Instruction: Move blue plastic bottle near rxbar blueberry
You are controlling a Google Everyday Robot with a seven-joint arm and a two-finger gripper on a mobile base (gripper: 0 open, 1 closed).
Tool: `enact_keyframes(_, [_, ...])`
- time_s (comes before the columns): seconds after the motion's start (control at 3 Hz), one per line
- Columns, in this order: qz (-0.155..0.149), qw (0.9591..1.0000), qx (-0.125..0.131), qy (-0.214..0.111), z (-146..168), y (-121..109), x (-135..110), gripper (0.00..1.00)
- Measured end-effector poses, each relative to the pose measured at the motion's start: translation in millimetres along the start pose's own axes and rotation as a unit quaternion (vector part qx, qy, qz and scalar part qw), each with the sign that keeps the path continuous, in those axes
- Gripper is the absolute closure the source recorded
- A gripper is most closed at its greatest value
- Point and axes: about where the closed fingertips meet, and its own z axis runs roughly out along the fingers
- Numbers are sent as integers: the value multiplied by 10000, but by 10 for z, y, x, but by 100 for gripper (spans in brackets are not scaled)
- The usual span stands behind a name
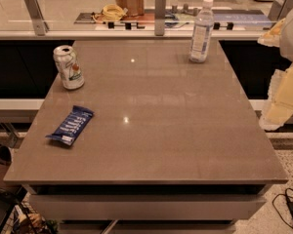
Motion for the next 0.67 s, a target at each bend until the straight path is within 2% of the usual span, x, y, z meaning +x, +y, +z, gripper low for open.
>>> enact_keyframes(0.33, [3, 10000, 23, -20, -8, -19, -5, 0])
enact_keyframes(0.67, [218, 9995, 175, -159, -7, -179, 33, 0])
